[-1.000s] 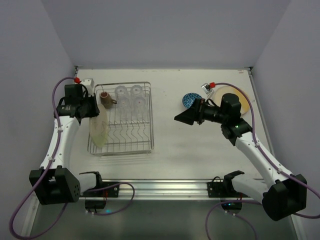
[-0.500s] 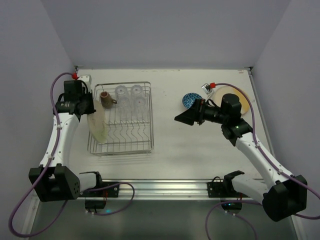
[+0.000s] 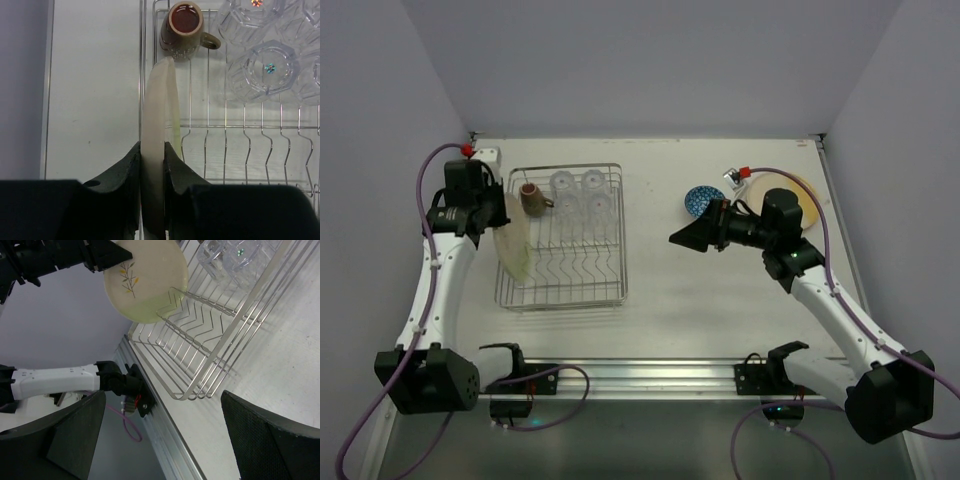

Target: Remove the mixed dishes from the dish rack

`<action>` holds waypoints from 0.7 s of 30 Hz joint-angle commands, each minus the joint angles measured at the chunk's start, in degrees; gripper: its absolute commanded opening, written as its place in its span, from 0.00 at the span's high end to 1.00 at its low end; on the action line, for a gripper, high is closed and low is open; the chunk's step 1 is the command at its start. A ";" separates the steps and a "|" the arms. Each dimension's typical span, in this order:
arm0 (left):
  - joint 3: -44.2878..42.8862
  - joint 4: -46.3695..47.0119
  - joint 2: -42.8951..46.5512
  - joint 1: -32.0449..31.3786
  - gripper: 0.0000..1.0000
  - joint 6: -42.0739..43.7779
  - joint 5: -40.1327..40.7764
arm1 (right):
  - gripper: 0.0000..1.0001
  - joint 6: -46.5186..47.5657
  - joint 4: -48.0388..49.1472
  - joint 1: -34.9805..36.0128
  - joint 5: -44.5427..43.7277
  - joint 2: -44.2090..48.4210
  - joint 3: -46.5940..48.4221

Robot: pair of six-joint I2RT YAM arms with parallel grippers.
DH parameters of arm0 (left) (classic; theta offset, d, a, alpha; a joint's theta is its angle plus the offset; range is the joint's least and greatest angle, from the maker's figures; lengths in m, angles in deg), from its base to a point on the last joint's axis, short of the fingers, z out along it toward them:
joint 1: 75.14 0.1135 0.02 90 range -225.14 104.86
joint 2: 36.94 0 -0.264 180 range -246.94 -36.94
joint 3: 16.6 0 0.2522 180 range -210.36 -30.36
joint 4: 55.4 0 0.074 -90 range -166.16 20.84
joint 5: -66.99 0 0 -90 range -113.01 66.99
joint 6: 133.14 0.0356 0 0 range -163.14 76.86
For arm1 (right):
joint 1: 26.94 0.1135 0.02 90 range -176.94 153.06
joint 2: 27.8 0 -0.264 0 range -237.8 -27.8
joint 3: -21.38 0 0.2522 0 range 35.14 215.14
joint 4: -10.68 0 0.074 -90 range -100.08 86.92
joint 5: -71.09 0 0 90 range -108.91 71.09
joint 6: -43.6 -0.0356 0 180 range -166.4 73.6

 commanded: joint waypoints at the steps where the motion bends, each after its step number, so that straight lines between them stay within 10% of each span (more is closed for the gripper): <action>1: -2.44 4.91 6.10 -0.08 1.00 -0.15 1.51 | 0.01 -0.66 1.64 0.24 1.55 1.08 -0.01; 21: -4.80 8.24 19.64 -0.08 1.00 -10.43 -2.95 | 0.01 -3.03 4.80 0.24 3.13 0.46 -0.62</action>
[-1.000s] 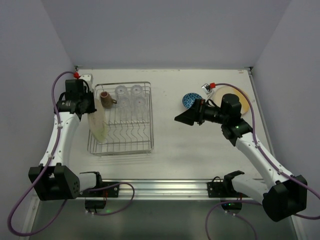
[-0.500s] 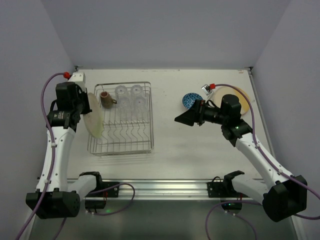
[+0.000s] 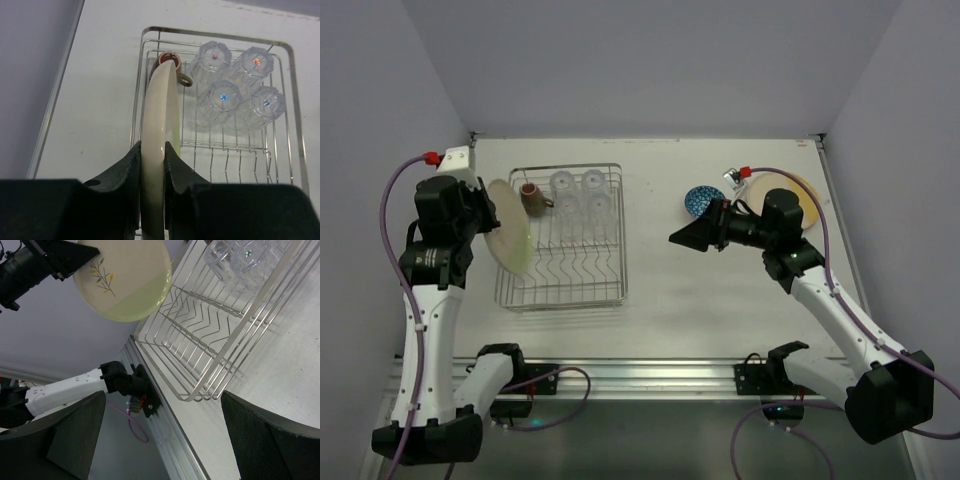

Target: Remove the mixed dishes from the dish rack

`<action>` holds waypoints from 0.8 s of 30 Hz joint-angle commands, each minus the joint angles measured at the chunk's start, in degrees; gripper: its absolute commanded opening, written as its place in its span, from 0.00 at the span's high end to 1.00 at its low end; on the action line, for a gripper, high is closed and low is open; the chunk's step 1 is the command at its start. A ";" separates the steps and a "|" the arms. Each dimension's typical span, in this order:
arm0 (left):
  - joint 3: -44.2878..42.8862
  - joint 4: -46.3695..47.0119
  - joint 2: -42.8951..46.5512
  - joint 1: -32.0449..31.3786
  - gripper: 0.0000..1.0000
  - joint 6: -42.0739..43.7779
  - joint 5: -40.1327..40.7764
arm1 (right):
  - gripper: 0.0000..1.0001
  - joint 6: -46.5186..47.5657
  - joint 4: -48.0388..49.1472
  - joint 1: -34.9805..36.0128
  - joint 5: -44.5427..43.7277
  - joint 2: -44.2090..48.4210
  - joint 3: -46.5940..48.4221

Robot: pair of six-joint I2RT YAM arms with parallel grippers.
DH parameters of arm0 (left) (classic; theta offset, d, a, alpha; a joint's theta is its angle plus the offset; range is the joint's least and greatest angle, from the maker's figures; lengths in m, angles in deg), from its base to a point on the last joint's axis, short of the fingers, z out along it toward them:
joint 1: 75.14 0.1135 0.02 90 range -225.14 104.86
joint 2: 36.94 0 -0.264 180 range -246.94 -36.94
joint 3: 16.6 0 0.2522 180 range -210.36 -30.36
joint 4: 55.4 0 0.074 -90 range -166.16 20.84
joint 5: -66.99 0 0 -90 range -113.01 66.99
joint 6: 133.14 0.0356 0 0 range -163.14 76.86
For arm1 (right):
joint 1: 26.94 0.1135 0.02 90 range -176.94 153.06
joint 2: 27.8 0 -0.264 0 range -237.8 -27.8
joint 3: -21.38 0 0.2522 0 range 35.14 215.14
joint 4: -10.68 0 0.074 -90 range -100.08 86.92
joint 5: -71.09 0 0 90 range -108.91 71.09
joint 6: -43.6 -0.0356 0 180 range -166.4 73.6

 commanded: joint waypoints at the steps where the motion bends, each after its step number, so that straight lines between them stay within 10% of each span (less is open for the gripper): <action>1: -4.70 8.69 5.12 -0.08 1.00 -5.53 -4.32 | 0.01 -1.50 3.69 0.24 2.61 0.22 -0.27; 12: 5.56 32.39 8.12 -0.08 1.00 -31.25 -35.32 | 0.01 -9.59 15.47 2.08 5.60 -4.52 -1.59; 24: 27.10 73.08 4.27 -4.81 1.00 -63.80 -44.23 | 0.02 -17.24 26.46 4.98 4.12 -13.13 -0.46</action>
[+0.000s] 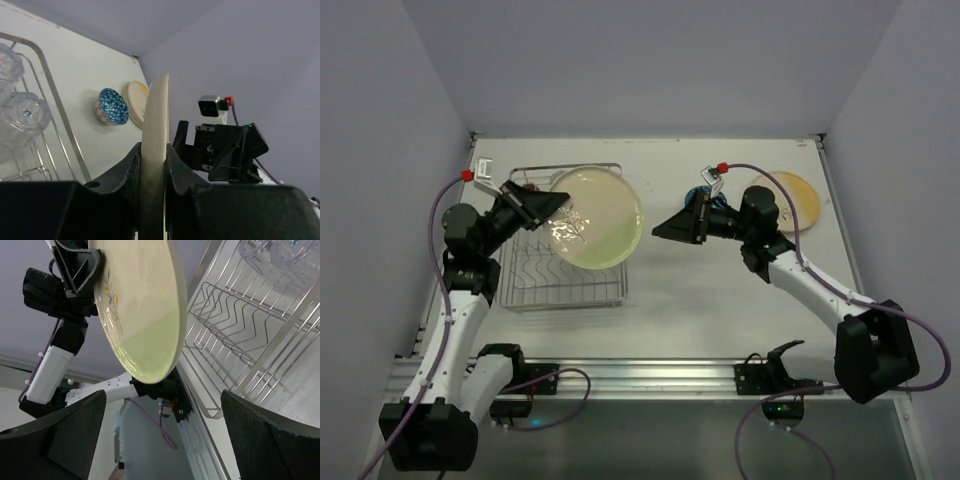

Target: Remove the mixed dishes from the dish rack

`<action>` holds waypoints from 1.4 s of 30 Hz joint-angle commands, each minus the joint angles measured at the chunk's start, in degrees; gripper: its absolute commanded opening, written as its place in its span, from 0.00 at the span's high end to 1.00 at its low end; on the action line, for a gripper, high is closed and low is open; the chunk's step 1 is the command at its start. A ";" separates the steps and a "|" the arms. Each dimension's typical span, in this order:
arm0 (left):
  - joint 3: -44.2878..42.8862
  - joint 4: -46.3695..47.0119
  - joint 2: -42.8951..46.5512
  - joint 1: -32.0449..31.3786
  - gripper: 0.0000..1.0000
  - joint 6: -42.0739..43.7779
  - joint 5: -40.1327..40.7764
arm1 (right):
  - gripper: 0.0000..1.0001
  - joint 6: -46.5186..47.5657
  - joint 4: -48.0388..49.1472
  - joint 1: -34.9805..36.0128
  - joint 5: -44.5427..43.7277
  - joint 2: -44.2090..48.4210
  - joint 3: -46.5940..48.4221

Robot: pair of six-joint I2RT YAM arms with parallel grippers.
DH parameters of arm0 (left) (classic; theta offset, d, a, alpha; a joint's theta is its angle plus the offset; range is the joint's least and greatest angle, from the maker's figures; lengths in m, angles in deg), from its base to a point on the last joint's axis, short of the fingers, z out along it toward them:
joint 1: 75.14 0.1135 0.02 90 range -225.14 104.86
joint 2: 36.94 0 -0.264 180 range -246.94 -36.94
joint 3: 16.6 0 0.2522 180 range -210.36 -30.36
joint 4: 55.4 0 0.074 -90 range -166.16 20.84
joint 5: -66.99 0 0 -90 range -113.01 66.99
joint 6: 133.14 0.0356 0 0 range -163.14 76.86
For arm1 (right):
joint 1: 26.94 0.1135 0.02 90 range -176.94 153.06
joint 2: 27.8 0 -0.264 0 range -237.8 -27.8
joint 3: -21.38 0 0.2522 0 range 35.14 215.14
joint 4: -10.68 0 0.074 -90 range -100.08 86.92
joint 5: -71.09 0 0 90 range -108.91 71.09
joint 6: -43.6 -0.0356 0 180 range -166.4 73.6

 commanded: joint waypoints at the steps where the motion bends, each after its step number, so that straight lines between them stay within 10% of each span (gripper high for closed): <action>1: 2.55 23.36 -0.64 -2.99 1.00 -15.25 -4.12 | 0.03 -3.05 6.11 1.99 -0.68 -3.21 1.73; 15: 14.33 40.86 -7.05 -6.60 1.00 -26.25 -2.72 | 0.29 -16.15 22.72 5.25 -4.91 -11.92 2.00; 22: 15.21 41.92 -8.90 -6.60 1.00 -25.90 -2.63 | 0.99 -18.17 27.29 5.69 -4.90 -12.80 -0.37; 30: 11.71 31.84 -8.64 -6.60 0.99 -16.16 -1.75 | 1.00 -18.43 26.94 5.69 -8.84 -9.20 -2.83; 32: 10.21 25.33 -7.16 -6.60 0.77 -10.29 0.35 | 1.00 -18.79 25.71 5.69 -10.61 -7.19 -3.45; 36: 6.61 12.50 -4.25 -6.60 0.00 -1.39 6.94 | 1.00 -21.33 25.36 5.34 -15.44 -4.29 -6.43; 42: 2.22 -2.18 -0.47 -6.42 0.00 7.40 18.01 | 1.00 -24.49 25.27 2.27 -20.02 0.19 -10.38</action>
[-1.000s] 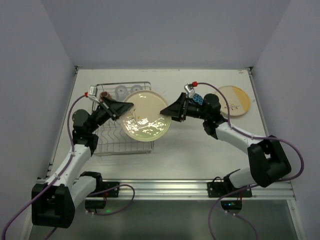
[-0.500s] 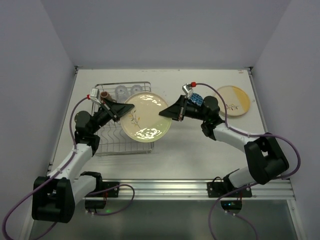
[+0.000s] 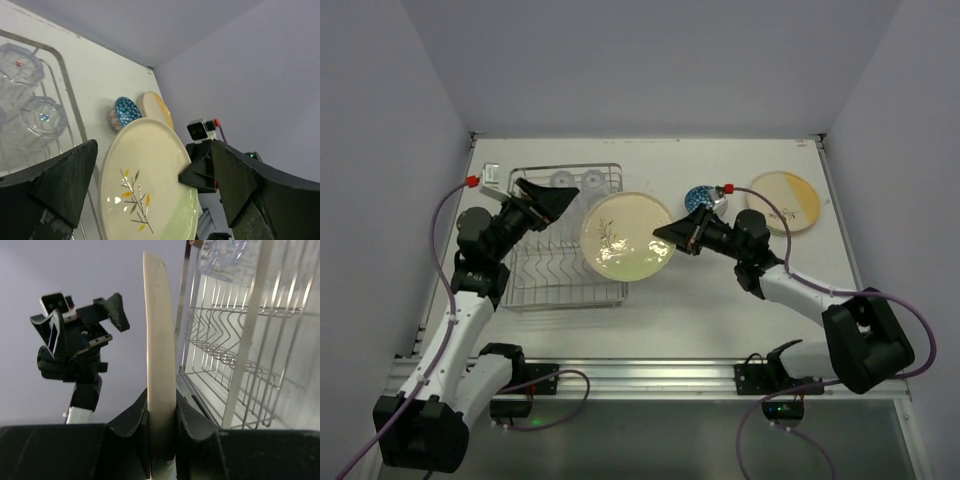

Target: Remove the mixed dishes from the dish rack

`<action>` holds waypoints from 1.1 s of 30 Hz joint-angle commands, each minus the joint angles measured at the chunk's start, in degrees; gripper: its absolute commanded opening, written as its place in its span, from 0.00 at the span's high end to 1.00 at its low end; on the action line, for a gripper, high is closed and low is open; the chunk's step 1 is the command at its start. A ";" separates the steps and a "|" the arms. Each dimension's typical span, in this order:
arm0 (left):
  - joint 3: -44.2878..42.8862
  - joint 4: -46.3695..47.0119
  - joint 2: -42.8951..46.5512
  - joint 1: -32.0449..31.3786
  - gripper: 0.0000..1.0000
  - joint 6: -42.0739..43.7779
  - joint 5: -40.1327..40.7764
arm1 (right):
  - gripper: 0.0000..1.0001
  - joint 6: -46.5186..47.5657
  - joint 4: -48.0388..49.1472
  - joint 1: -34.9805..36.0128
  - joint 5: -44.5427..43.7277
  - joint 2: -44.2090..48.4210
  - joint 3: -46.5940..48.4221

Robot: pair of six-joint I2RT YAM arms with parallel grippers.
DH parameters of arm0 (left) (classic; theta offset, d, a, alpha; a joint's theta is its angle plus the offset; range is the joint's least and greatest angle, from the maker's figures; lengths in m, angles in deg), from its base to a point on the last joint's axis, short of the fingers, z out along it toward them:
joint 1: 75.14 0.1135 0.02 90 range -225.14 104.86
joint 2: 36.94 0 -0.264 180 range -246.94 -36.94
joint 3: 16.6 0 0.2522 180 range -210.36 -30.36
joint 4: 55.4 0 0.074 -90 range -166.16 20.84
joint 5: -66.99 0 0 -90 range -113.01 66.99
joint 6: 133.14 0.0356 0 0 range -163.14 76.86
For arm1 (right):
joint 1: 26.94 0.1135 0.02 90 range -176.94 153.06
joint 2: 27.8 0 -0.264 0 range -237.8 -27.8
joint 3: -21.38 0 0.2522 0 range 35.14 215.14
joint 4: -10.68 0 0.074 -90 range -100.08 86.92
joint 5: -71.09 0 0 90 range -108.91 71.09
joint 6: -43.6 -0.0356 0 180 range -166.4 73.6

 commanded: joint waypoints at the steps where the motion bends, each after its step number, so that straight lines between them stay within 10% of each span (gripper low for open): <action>1: -4.72 -15.18 3.24 0.25 0.00 11.79 12.43 | 1.00 -5.05 7.28 -3.91 -5.68 6.34 -0.99; 16: -8.18 -39.58 12.92 0.16 0.00 36.16 20.04 | 1.00 -3.30 -0.28 -50.74 -10.16 12.52 -8.03; 33: -1.04 -36.59 14.86 -1.42 0.00 40.74 10.01 | 1.00 -0.48 19.33 -58.08 -5.16 -20.27 3.22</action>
